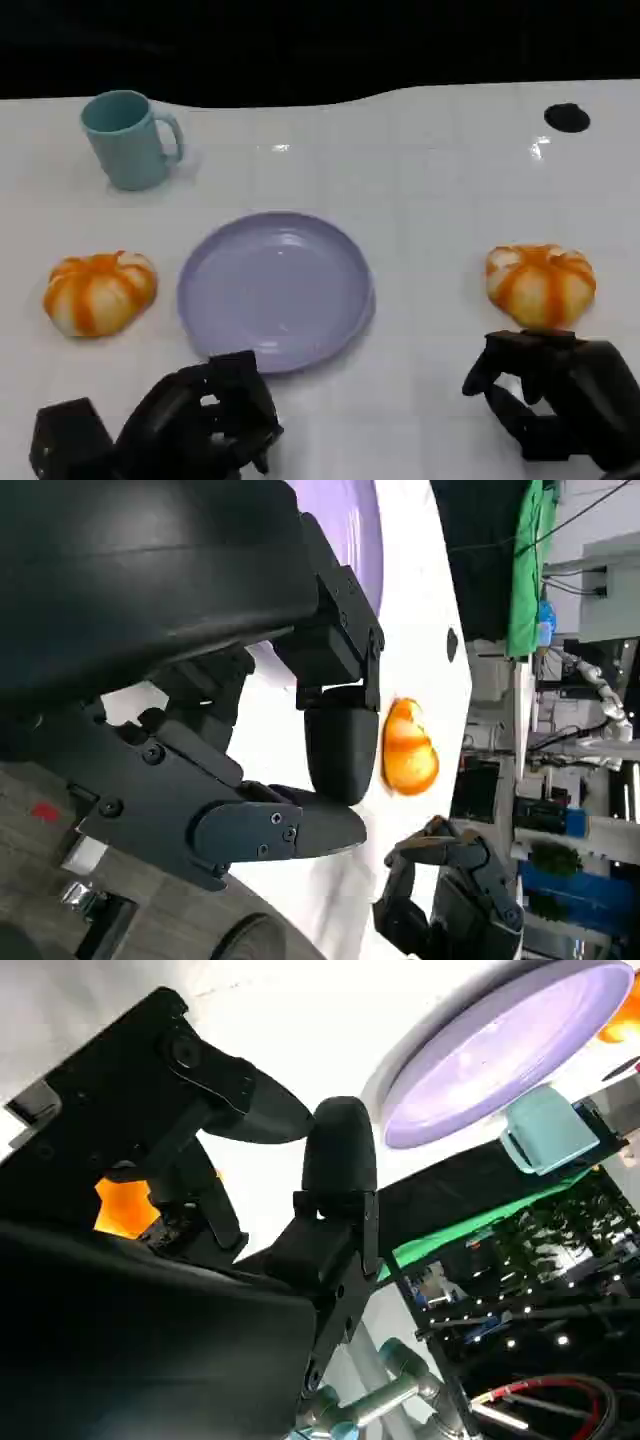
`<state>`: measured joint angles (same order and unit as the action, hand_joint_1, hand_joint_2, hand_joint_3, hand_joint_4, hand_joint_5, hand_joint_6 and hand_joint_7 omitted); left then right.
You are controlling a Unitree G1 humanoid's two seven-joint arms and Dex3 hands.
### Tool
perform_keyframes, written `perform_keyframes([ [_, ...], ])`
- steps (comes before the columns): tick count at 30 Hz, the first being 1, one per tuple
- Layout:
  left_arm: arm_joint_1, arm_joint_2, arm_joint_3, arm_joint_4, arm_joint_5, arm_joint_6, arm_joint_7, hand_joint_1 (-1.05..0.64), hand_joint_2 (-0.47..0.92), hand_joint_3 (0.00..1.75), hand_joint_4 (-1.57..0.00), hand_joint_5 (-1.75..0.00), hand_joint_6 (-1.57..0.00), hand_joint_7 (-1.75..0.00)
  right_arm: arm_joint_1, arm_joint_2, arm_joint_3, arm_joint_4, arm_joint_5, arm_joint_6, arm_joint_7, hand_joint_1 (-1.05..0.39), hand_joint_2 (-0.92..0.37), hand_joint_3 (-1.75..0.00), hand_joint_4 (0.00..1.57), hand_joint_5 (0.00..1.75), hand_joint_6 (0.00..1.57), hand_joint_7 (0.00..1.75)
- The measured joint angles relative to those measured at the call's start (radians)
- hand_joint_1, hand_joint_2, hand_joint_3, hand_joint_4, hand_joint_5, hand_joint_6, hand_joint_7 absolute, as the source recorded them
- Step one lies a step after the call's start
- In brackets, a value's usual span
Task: Grasp the bread from the table and place it into the plate.
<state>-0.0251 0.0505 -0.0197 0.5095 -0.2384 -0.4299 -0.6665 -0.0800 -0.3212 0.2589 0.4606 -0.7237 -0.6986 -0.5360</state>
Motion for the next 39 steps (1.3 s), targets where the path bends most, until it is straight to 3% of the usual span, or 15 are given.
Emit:
perform_keyframes([
  [25,0.000,0.000,0.001,-0.005,0.001,0.009,0.000,-0.53,0.70,0.56,-0.79,-1.75,-0.77,-1.38,0.000,0.000,0.000,0.001,0.001,0.000,0.001,-0.24,-0.37,-1.22,0.88,1.67,0.91,1.13],
  [28,0.000,0.000,0.006,-0.002,-0.001,0.008,-0.001,-0.54,0.70,0.56,-0.78,-1.75,-0.77,-1.38,0.000,0.000,0.000,0.001,0.003,0.000,0.001,-0.24,-0.47,-1.04,0.83,1.63,0.88,1.02],
  [33,0.000,0.001,0.008,0.001,0.000,0.006,-0.003,-0.53,0.71,0.55,-0.79,-1.75,-0.77,-1.39,0.000,0.002,-0.004,0.001,0.011,-0.001,-0.004,-0.28,-0.59,-0.74,0.79,1.35,0.89,0.72],
  [35,0.000,0.002,0.008,0.001,0.001,0.006,-0.003,-0.53,0.70,0.55,-0.79,-1.75,-0.77,-1.39,-0.002,0.003,-0.008,0.001,0.010,-0.001,-0.018,-0.30,-0.63,-0.65,0.77,1.33,0.90,0.62],
  [37,-0.001,0.002,0.009,0.004,0.000,0.005,-0.003,-0.53,0.70,0.55,-0.78,-1.75,-0.77,-1.38,-0.004,0.004,-0.013,-0.002,0.010,0.000,-0.031,-0.31,-0.68,-0.53,0.68,1.39,0.89,0.53],
  [39,-0.002,0.002,0.010,0.008,0.000,0.006,-0.004,-0.53,0.71,0.55,-0.78,-1.75,-0.77,-1.38,-0.004,0.004,-0.017,-0.010,0.010,0.004,-0.033,-0.32,-0.73,-0.42,0.54,1.31,0.78,0.46],
])
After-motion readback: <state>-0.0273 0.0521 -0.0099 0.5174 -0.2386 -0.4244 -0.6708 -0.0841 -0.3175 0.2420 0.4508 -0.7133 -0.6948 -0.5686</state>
